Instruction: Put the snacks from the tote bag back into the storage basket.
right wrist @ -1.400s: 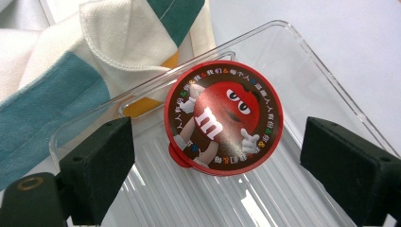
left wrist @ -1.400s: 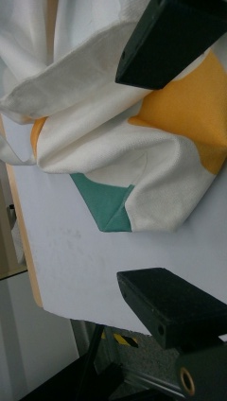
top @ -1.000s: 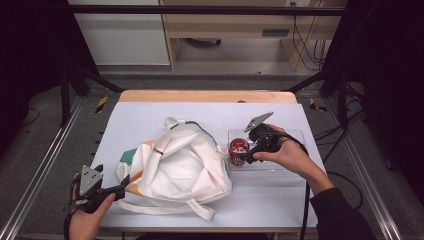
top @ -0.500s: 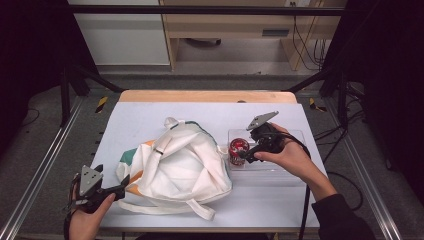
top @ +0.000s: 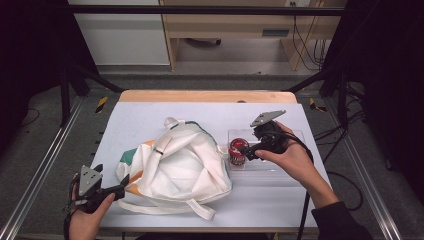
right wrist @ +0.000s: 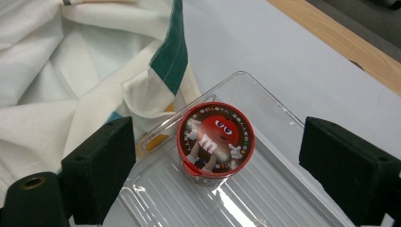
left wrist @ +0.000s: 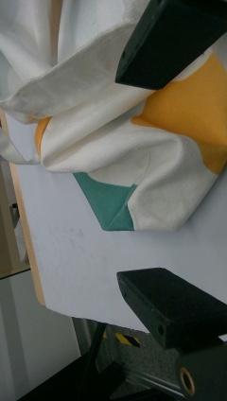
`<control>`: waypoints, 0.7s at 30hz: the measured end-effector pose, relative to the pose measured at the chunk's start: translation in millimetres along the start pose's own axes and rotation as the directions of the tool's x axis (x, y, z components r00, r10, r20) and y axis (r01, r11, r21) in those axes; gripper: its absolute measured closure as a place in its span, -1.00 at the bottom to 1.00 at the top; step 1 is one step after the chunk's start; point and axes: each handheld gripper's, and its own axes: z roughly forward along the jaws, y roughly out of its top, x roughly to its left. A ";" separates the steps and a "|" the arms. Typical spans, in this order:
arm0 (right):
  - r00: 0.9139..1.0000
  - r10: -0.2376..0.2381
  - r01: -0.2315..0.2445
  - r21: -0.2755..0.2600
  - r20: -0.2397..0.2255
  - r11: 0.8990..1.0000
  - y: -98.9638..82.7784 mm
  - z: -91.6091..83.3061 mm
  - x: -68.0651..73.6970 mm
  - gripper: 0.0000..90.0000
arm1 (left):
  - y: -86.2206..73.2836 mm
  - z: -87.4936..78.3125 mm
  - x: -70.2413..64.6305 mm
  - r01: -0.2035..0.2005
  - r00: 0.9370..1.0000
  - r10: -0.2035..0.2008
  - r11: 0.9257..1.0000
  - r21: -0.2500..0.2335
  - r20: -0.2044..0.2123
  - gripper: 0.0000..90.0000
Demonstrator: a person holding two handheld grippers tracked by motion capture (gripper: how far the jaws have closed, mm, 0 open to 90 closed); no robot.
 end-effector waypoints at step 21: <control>0.988 0.151 -0.143 -0.161 0.038 0.977 6.4 -32.8 30.5 -0.75 | -2.1 -5.8 4.9 0.032 0.999 -0.032 0.999 -0.013 -0.019 -0.86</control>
